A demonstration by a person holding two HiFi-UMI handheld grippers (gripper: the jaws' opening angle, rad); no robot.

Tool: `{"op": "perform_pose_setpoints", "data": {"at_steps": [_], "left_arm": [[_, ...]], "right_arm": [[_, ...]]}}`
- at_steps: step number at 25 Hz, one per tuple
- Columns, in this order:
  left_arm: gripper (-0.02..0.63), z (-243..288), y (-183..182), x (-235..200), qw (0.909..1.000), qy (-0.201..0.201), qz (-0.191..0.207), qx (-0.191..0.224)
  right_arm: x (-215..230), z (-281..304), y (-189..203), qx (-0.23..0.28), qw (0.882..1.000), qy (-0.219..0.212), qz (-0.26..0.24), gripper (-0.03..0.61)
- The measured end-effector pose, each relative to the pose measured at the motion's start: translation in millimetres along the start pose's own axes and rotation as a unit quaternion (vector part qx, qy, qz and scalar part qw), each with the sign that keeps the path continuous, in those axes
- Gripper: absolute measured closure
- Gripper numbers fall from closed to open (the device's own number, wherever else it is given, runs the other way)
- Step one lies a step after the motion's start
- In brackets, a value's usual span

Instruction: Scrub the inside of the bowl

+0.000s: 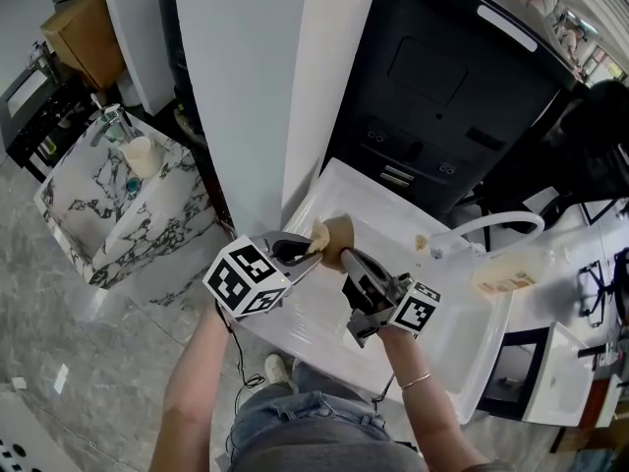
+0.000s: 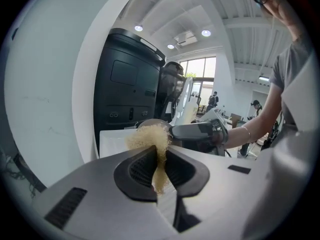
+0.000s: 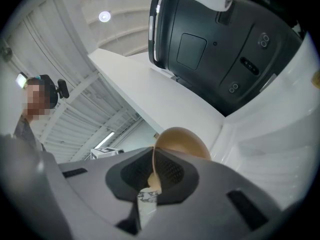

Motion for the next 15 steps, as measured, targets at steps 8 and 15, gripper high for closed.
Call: {"op": "perform_pose_setpoints", "data": {"at_steps": [8,15], "left_arm": [[0.569,0.9,8.0,1.9,0.999,-0.043,-0.005,-0.01],[0.569,-1.5,10.1,5.2,0.9979,-0.065,-0.006,-0.004]], "right_arm": [[-2.8,2.9,5.6,-0.013,0.999,0.03,-0.026,0.557],[-6.7,4.3,7.8,-0.016,0.998,0.044,-0.039,0.557]]}}
Point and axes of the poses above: the fingertips, and each gripper's own axes: z forward along the fingers, x to its right, y out of its underside, the point moved 7 cm from there along -z, backward along the fingers, and after that the axes turned 8 degrees about x, right-handed, at the moved point
